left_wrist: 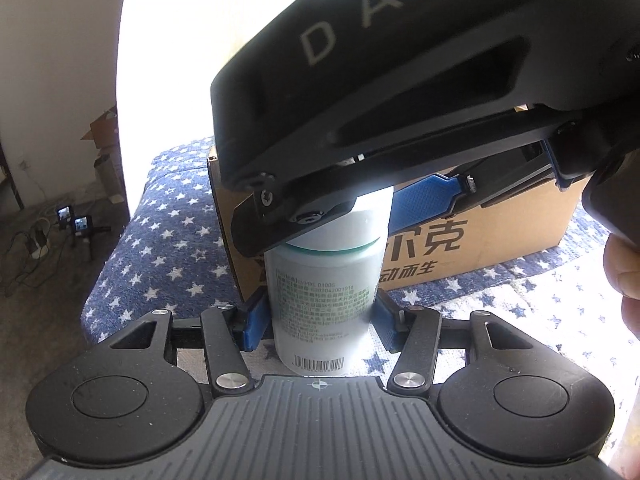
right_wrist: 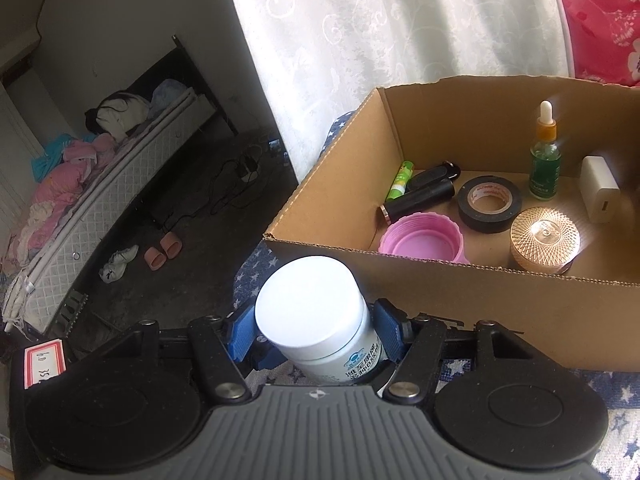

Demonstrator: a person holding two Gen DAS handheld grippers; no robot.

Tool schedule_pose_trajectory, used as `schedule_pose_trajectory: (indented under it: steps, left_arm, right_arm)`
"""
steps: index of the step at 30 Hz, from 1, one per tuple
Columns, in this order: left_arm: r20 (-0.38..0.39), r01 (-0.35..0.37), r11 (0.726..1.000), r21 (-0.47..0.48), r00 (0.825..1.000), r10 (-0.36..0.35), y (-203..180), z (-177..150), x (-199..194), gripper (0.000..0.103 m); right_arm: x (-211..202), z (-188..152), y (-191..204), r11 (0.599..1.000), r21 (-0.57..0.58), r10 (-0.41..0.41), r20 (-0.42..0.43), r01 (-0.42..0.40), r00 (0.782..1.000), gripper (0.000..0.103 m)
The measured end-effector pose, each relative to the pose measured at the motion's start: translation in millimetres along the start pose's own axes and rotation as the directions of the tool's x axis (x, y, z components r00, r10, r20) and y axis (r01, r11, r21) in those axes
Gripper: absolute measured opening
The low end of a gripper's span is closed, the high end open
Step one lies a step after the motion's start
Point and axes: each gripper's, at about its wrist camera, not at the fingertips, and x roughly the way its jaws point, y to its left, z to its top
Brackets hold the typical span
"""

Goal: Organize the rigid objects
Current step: 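Lift the white supplement bottle into the box and open the right gripper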

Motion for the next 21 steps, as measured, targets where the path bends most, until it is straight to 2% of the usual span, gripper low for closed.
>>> schedule_pose_trajectory:
  steps: [21]
  left_arm:
    - [0.042, -0.012, 1.0, 0.013, 0.999, 0.011, -10, 11, -20, 0.053]
  right_arm:
    - [-32, -10, 15, 0.999, -0.04, 0.01, 0.061, -0.007, 0.998, 0.065]
